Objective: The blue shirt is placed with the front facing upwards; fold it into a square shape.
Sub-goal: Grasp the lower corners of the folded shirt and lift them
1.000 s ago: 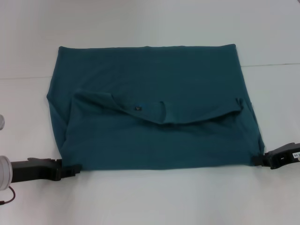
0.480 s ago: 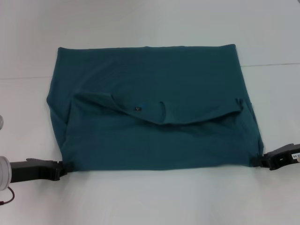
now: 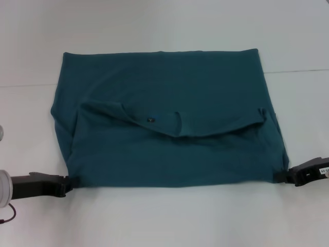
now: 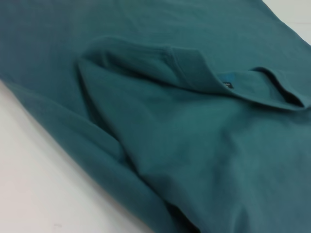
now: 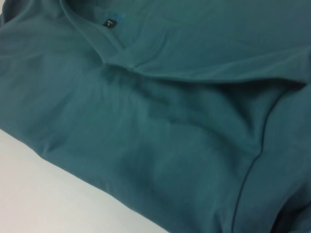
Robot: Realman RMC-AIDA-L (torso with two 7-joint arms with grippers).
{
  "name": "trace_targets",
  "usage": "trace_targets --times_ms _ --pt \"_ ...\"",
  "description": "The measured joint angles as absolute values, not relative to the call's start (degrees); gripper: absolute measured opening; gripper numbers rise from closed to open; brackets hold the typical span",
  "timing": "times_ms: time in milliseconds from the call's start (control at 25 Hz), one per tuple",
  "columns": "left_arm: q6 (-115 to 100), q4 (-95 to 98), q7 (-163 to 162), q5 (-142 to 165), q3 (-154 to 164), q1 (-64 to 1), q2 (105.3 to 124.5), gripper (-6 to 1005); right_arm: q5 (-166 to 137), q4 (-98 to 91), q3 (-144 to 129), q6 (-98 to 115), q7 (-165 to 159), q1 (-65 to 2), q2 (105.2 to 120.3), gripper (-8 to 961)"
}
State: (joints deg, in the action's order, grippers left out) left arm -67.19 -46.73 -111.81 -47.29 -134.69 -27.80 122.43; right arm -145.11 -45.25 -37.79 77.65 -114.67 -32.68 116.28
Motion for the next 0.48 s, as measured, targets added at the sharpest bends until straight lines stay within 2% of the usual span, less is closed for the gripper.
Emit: trace_targets --times_ms 480 --pt "-70.33 -47.06 -111.66 -47.29 -134.56 -27.71 122.16 52 -145.11 -45.47 -37.79 80.83 -114.70 -32.47 115.96 31"
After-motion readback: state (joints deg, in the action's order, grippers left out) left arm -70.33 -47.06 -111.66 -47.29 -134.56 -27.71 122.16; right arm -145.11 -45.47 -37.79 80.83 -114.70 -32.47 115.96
